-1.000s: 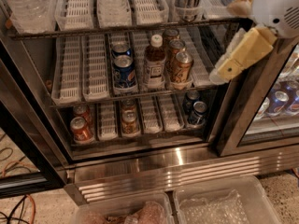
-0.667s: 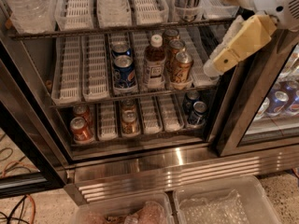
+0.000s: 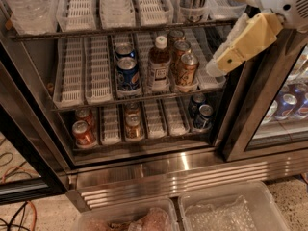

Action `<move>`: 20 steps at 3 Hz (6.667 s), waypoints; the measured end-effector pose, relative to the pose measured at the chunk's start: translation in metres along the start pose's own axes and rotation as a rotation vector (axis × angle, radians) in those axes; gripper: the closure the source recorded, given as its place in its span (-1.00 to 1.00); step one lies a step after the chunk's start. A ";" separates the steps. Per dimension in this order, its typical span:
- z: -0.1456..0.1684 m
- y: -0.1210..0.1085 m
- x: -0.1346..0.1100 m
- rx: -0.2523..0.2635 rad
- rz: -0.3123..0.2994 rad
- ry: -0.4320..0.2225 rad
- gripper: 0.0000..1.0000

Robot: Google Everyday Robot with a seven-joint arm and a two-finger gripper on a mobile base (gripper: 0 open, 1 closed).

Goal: Pick water bottle from top shelf of fridge

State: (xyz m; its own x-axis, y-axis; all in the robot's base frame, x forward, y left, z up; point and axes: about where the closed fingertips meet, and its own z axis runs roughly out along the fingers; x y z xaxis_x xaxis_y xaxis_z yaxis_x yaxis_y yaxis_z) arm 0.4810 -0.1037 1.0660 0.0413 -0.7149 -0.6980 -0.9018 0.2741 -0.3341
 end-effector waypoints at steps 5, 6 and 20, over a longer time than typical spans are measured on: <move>0.058 -0.002 -0.076 0.167 0.103 -0.357 -1.00; 0.055 0.002 -0.085 0.155 0.057 -0.323 -1.00; 0.189 -0.077 -0.132 0.541 0.329 -0.591 -1.00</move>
Offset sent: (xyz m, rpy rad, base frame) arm 0.0026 0.0657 0.0035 0.4181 -0.1004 0.0183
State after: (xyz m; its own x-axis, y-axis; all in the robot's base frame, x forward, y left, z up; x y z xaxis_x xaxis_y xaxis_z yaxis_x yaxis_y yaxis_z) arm 0.6260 0.0911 1.0640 0.1669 -0.1348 -0.9767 -0.5848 0.7840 -0.2081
